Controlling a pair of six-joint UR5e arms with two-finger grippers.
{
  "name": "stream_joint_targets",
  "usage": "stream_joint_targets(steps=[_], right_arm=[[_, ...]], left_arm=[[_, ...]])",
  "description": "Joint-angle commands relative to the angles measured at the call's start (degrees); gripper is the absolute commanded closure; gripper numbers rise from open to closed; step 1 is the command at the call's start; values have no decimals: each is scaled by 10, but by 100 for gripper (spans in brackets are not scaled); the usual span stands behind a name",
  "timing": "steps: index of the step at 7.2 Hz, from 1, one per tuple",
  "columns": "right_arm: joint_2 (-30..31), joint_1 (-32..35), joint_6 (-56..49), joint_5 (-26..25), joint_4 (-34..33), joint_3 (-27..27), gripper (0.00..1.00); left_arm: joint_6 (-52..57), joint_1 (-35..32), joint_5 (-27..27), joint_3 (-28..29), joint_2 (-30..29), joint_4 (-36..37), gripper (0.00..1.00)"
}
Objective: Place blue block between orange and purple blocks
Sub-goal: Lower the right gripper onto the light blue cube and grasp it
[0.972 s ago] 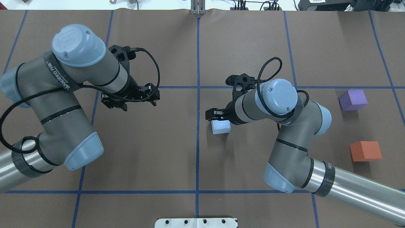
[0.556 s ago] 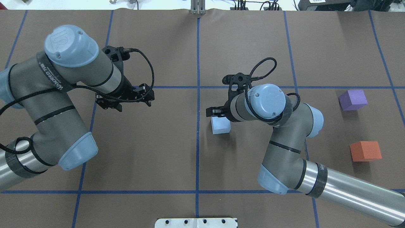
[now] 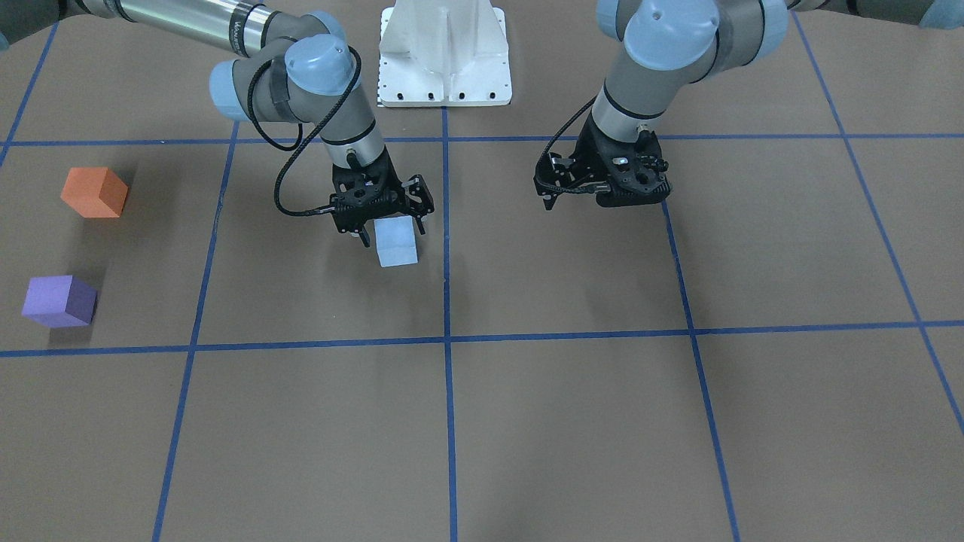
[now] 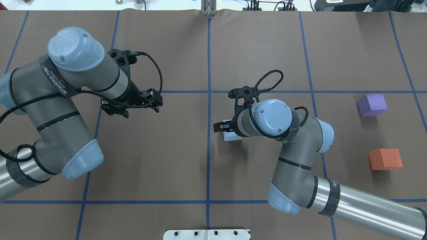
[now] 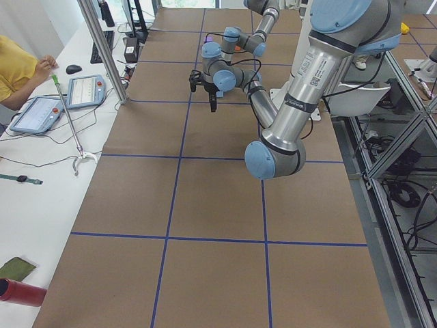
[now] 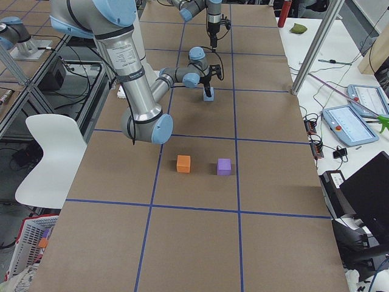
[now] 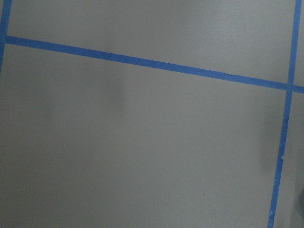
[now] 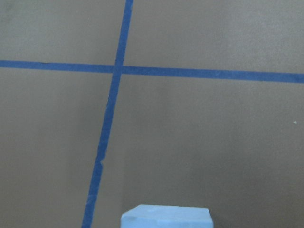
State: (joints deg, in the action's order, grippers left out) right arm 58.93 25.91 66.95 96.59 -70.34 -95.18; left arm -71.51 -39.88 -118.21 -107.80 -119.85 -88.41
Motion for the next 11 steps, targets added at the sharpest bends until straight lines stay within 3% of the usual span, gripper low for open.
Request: stream_joint_targets(steps=[1,5,7,8,9,11], right_arm=[[-5,-2,-37,-5,-1,20,4],[-21,-3,-62,-6,-1,46,11],[-22,-3,-70,-8,-3,48,48],[-30,-2,-71,-7,-17,47,81],[-33,1,-72,-4,-53,23,93],[47,59,-73,40,-169,-129,97]], left_arm=[[0,0,1,2,1,0,0],[-1,1,2,2,1,1,0],[-2,2,2,3,1,1,0],[-2,2,3,3,1,1,0],[-2,2,3,1,1,2,0],[-5,2,3,-2,1,3,0]])
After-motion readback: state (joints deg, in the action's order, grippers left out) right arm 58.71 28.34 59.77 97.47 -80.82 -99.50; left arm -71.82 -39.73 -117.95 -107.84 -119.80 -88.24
